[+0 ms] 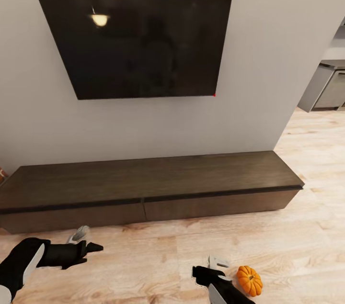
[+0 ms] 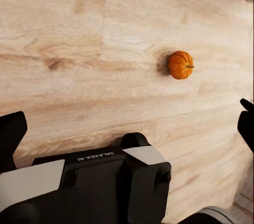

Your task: Place each of the two pumpkins and all three candles from the living room inside a cabinet in the living room (use any cabinet), then make sure every cabinet is closed, and position the cauldron so it is next to a table in the living room.

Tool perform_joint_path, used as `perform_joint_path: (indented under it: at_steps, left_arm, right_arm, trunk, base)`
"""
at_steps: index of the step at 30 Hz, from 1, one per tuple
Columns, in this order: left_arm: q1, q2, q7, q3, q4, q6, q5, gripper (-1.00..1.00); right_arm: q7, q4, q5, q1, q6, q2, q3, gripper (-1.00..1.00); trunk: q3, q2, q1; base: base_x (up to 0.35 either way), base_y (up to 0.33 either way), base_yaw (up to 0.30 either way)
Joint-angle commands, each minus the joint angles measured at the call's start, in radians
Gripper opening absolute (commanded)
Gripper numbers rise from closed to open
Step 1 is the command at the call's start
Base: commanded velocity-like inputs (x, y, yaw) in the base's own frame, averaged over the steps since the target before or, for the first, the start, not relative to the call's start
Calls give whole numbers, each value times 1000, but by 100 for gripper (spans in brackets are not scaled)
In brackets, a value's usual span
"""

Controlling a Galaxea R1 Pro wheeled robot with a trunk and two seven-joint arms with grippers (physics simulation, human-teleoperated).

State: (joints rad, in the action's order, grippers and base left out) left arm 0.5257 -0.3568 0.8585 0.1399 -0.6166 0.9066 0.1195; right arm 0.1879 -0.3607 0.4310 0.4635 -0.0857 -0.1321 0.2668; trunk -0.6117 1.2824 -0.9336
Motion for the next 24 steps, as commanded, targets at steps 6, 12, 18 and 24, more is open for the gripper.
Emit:
perform_joint_path:
  at_steps: [6, 12, 18, 24]
  left_arm:
    - [0, -8, 67, 7, -67, 64, 5, 100]
    - [-4, 1, 135, -2, -64, 68, 11, 100]
    - [-6, 32, 146, 17, -60, 84, 17, 100]
    - [-7, 33, 164, 20, -68, 88, 17, 100]
  right_arm:
    - [-200, -20, 5, 0, -9, 10, -206, 100]
    - [-295, -71, 17, 11, -25, 0, -293, 100]
    - [-329, -105, 52, 14, -25, -34, -299, 100]
    - [-362, -138, 86, 13, 9, -42, -288, 100]
  trunk:
    - [-20, 43, -23]
    - [-32, 71, -38]
    - [-32, 71, -38]
    - [-32, 71, -38]
  base:
    - [0, 0, 0]
    - [0, 0, 0]
    - [11, 6, 0]
    - [89, 65, 0]
